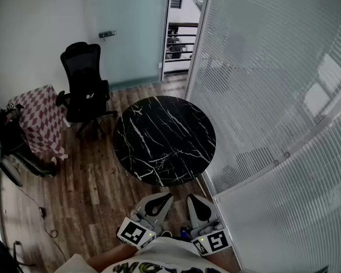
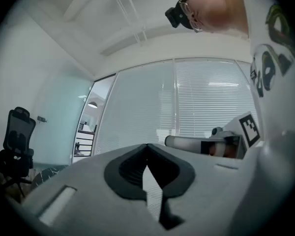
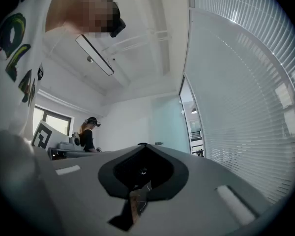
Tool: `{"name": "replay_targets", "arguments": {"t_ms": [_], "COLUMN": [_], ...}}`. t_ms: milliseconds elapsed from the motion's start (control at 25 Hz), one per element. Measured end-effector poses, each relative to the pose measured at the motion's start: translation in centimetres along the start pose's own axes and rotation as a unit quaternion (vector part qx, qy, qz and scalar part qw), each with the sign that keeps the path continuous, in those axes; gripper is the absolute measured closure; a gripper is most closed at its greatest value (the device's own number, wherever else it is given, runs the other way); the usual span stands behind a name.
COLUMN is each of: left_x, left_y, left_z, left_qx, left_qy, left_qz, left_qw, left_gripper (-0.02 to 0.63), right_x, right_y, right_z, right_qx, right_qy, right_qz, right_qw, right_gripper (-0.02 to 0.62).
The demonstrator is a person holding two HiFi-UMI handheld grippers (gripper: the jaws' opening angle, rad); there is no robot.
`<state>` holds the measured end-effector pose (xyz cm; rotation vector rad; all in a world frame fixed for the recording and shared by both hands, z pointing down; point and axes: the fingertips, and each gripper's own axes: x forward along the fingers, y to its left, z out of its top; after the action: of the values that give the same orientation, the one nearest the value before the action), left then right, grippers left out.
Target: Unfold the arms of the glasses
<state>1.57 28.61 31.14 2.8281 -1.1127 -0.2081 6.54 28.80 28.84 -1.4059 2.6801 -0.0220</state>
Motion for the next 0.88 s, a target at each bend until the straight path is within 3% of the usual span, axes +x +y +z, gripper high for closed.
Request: {"name": "replay_targets", "arguments": {"t_ms": [880], "left_x": [2.2], "left_y": [-2.5], "left_z": [-2.3], "left_qx": [-0.005], "left_qy": [0.007], "left_qz": [0.02], "left_qw": [0.9998], "left_gripper": [0.604], "right_x": [-2.8], "right_y": [-3.1], "right_z": [-0.6], "right_qx": [0.009], "right_qy": [-0.001], "right_qz": [-0.008], "right_qw": [1.0], "right_gripper": [0.594]}}
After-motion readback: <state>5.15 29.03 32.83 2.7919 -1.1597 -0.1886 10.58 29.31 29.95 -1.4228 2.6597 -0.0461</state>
